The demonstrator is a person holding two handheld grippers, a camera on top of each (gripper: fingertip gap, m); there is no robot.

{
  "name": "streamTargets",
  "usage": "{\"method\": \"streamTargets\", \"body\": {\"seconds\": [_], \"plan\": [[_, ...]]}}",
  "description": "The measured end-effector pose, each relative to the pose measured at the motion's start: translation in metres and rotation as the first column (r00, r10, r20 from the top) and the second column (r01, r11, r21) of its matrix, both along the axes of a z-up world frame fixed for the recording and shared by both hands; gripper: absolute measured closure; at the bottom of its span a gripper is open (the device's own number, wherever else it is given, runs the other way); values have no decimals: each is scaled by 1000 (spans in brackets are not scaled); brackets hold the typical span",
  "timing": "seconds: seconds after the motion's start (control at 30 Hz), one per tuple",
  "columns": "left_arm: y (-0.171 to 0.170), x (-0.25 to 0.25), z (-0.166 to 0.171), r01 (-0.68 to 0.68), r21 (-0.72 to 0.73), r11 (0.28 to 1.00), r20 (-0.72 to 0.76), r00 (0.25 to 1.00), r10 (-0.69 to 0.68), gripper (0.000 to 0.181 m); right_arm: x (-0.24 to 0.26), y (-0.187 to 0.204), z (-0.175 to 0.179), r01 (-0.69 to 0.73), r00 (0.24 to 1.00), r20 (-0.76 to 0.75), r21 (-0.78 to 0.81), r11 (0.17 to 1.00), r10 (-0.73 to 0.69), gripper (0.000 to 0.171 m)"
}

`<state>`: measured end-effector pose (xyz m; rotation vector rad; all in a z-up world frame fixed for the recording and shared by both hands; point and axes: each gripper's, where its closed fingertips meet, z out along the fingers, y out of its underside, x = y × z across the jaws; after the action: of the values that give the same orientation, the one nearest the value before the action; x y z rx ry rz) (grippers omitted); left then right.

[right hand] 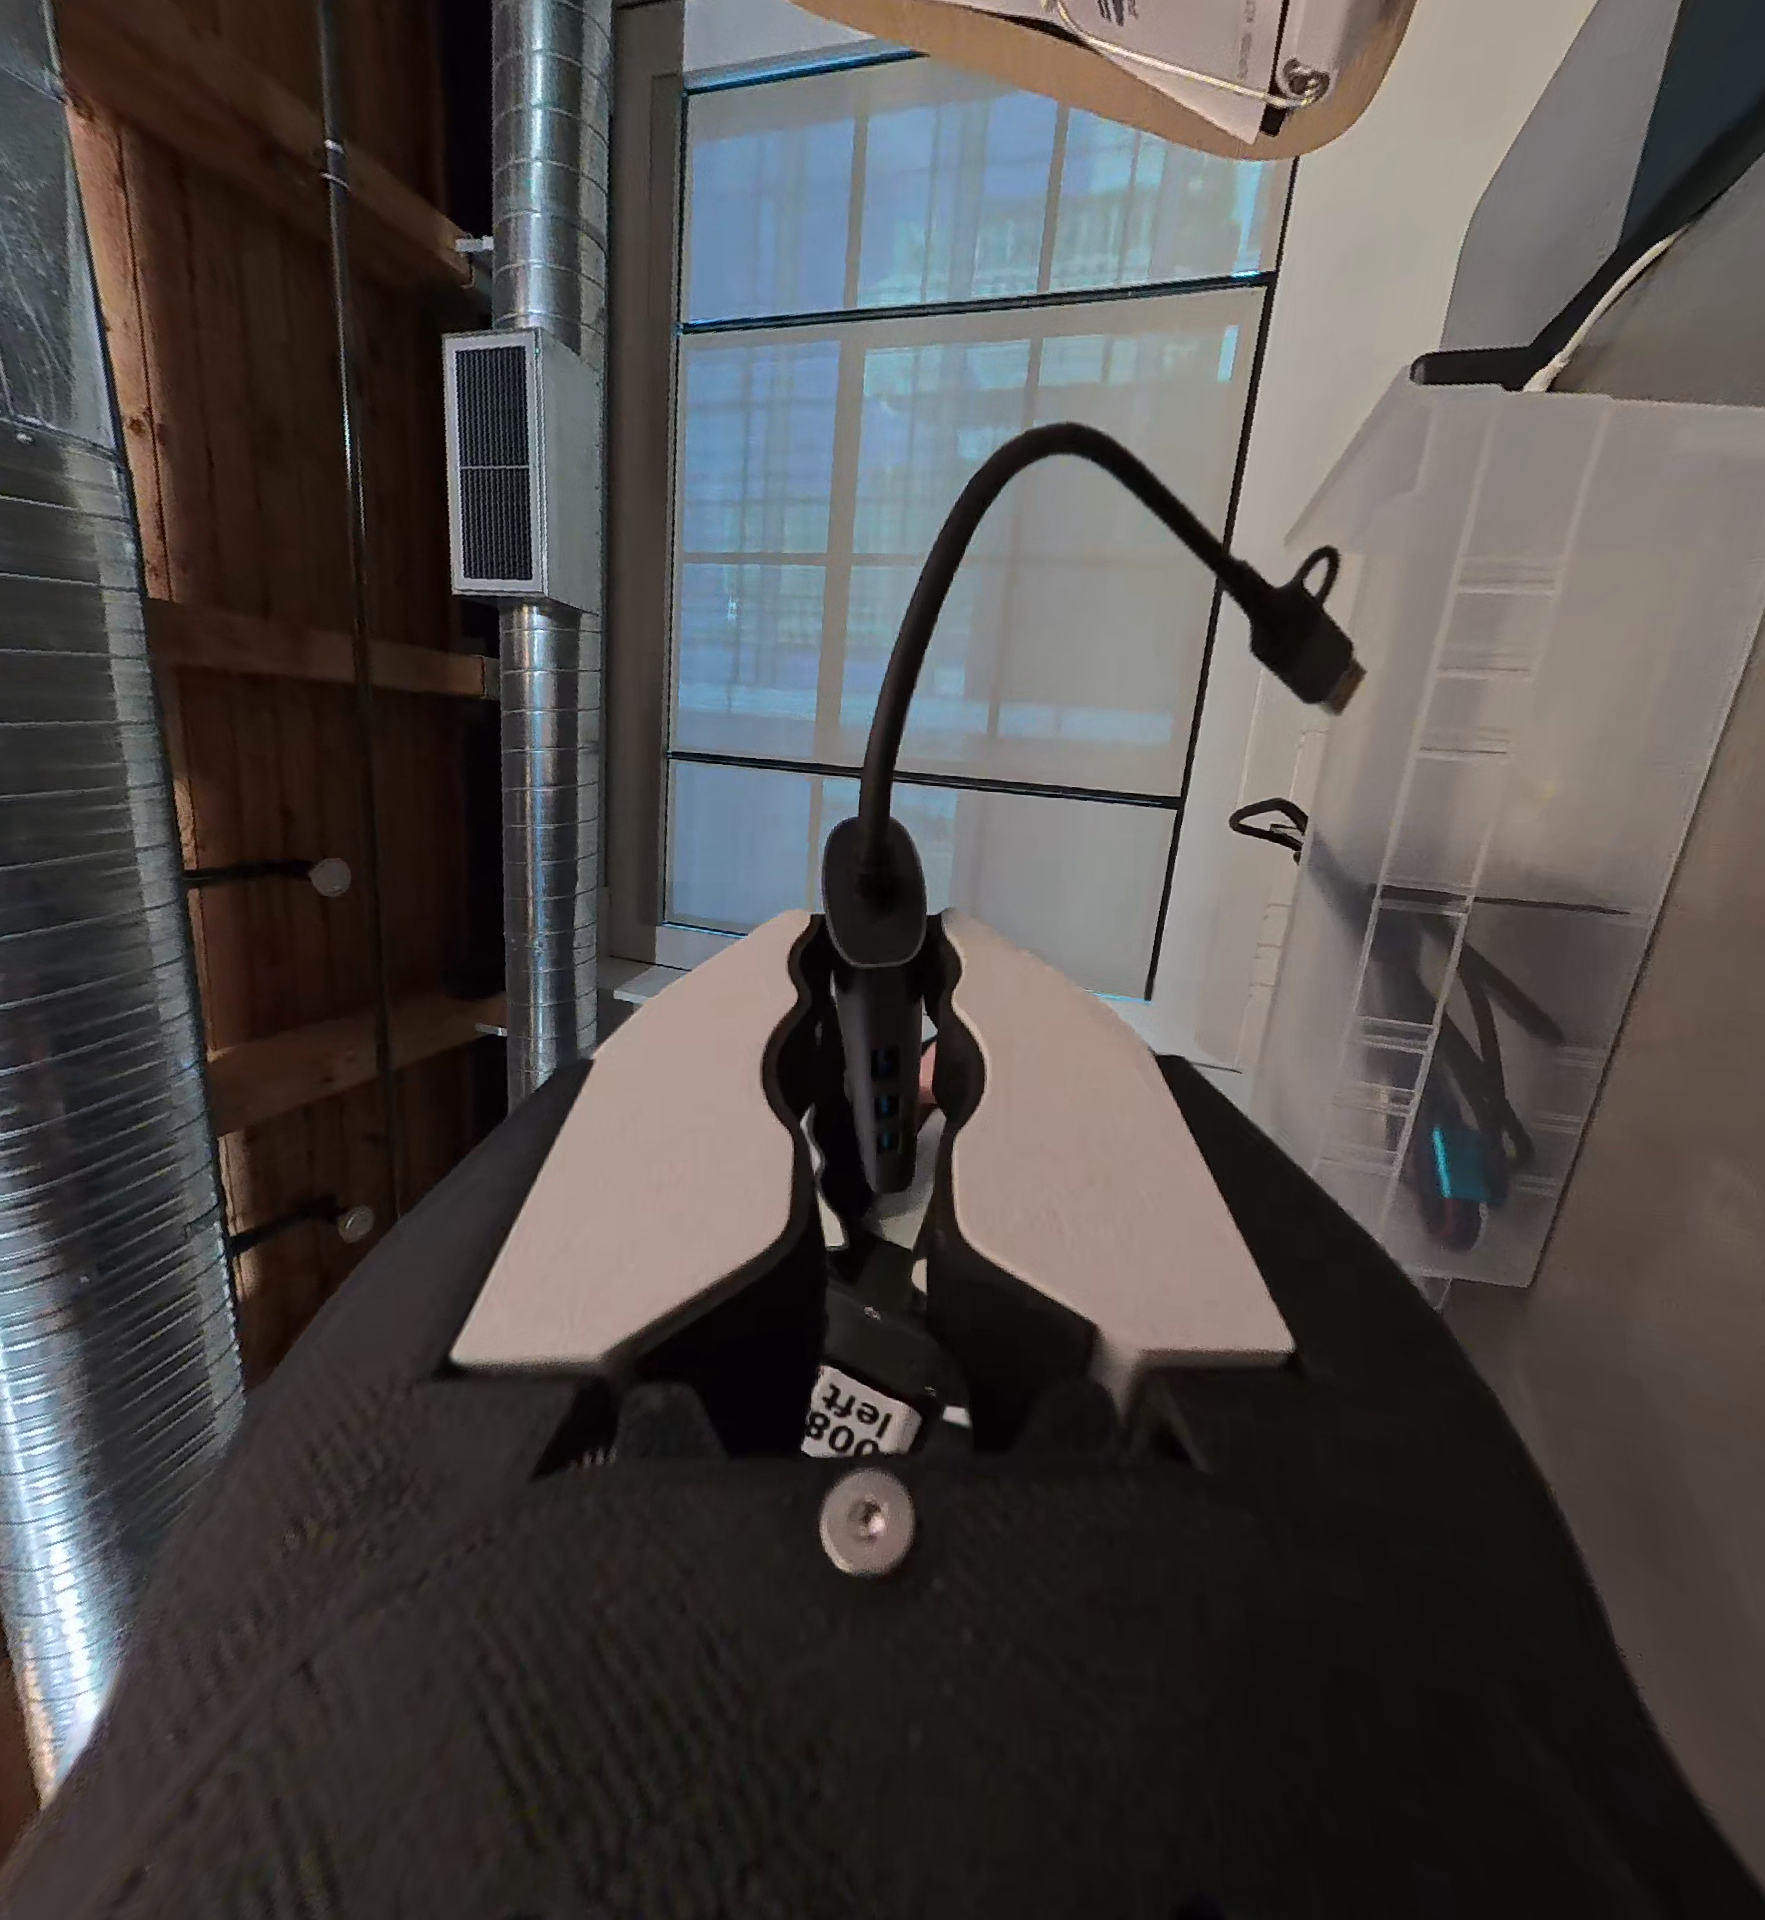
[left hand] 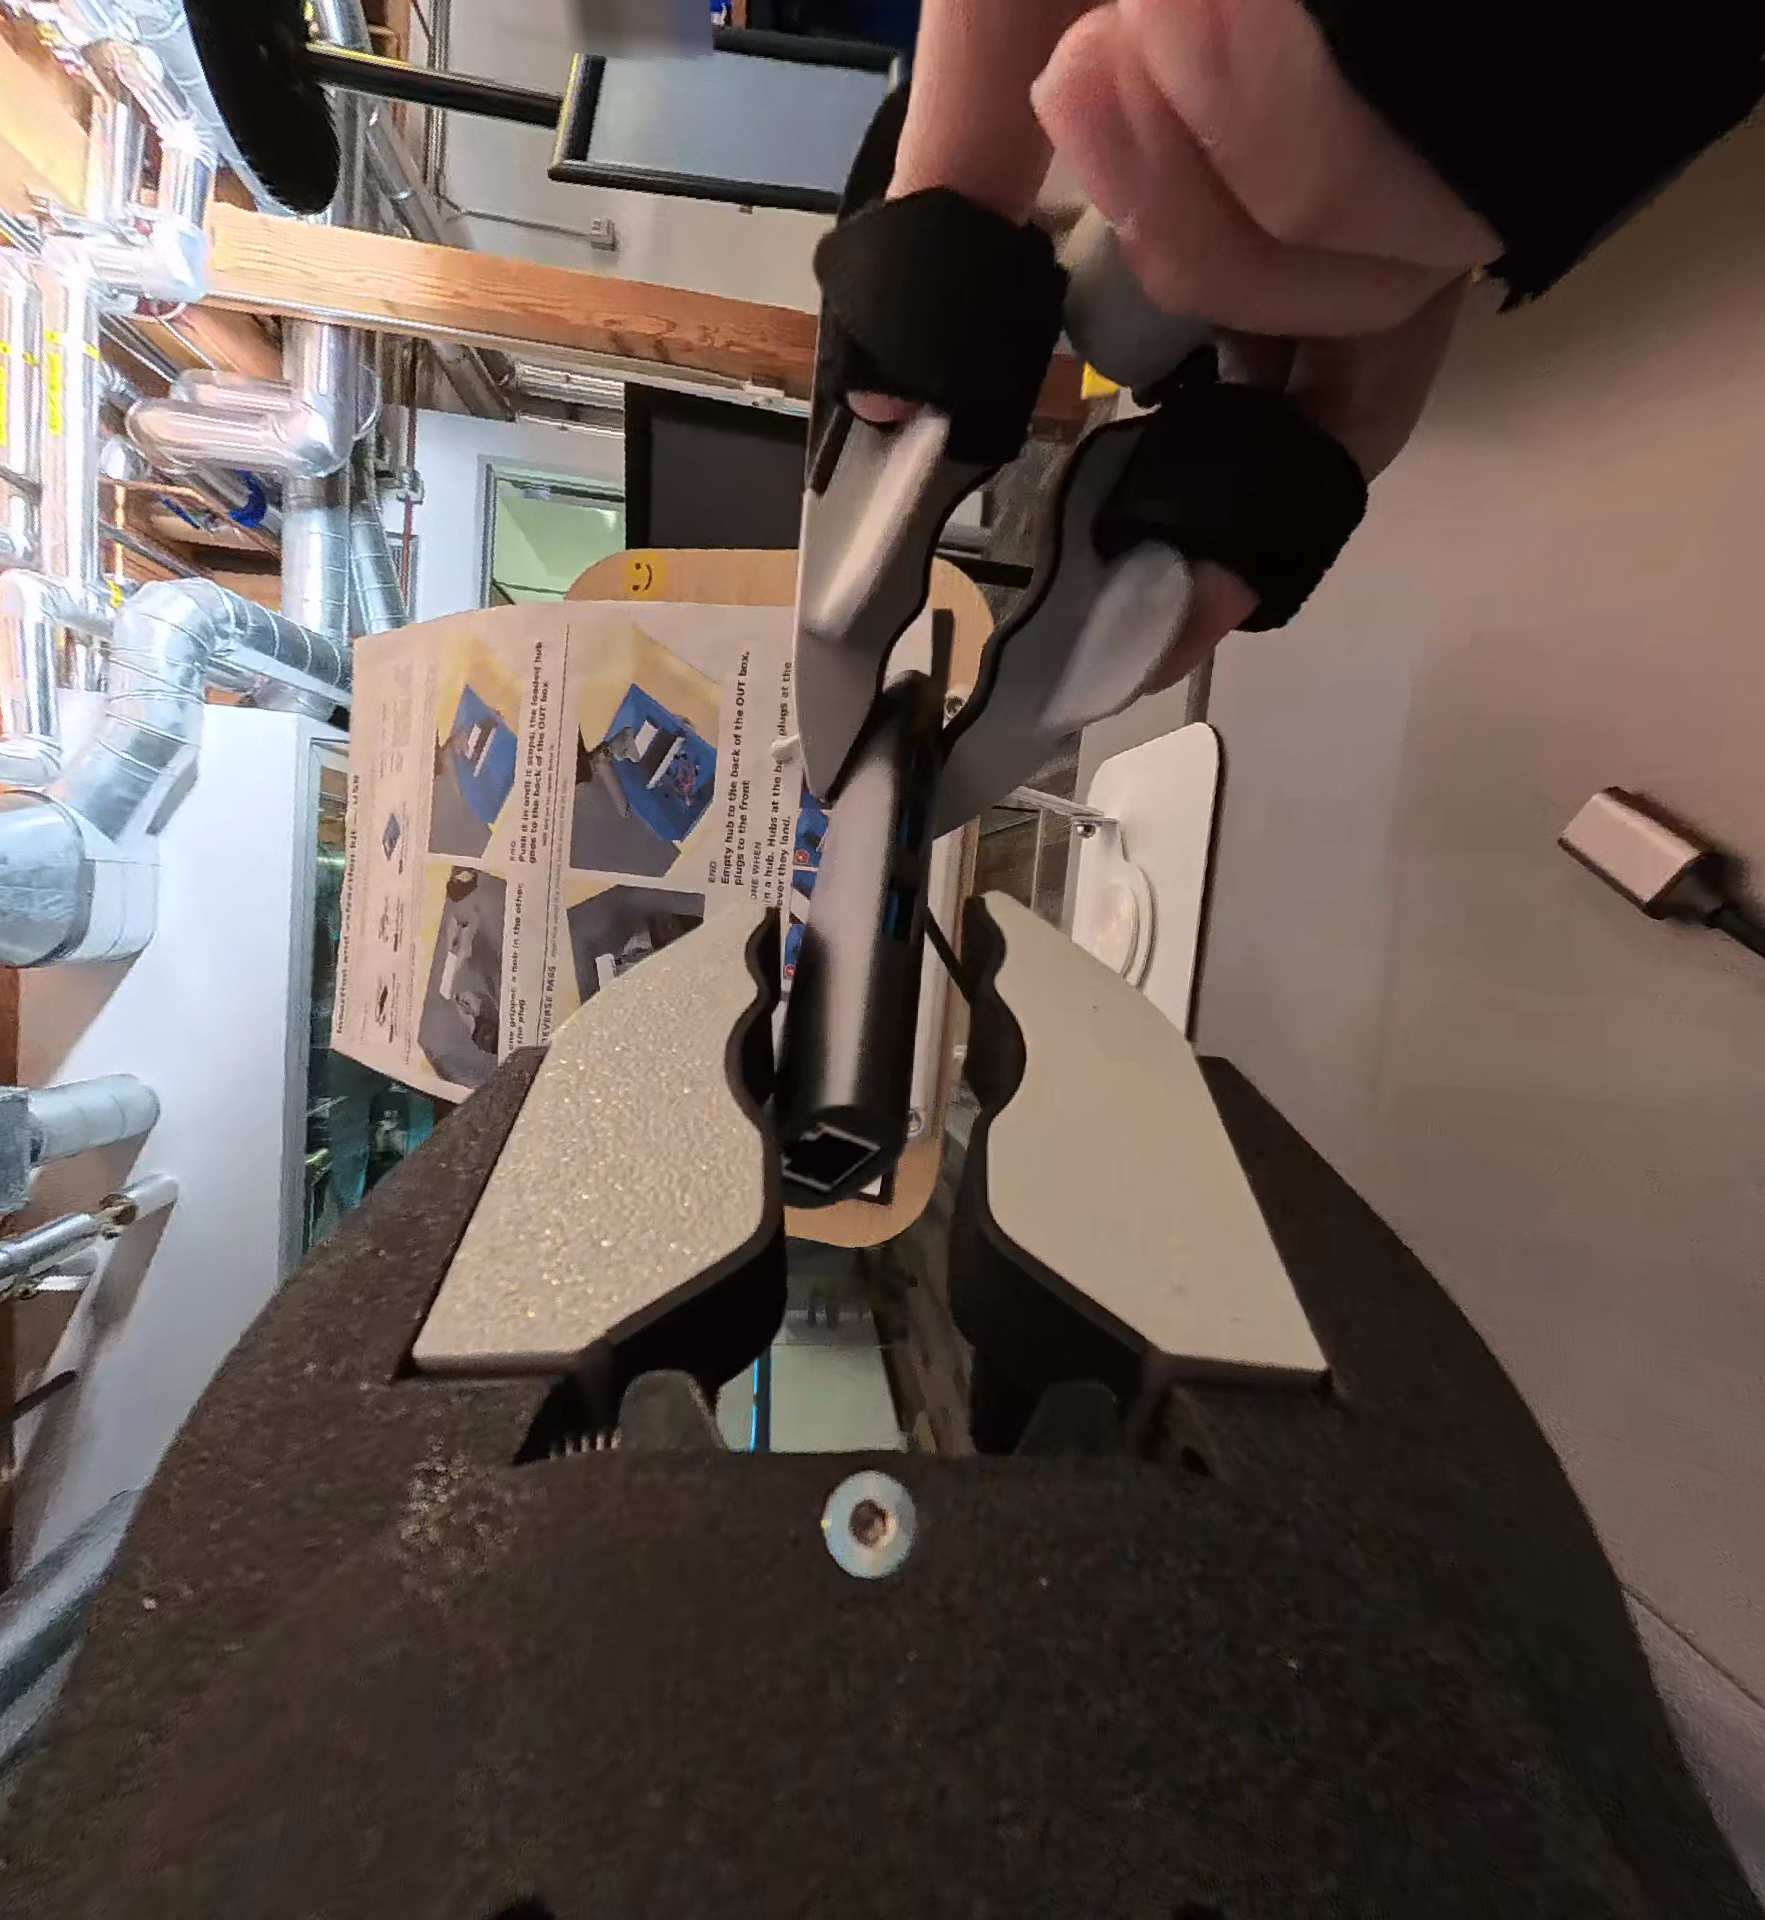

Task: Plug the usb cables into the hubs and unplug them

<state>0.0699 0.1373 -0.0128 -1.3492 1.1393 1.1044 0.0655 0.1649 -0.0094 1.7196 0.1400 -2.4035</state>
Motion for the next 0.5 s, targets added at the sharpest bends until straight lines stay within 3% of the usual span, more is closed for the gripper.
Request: {"method": "streamTargets", "body": {"seconds": [0.3, 0.5], "plan": [[9, -4, -6, -14, 30, 999, -83, 996, 17, 161, -3, 1, -6, 11, 999, 36, 32, 999, -12, 154], [9, -14, 0, -69, 38, 997, 43, 997, 67, 163, -3, -2, 3, 11, 1000, 21, 253, 967, -16, 146]]}}
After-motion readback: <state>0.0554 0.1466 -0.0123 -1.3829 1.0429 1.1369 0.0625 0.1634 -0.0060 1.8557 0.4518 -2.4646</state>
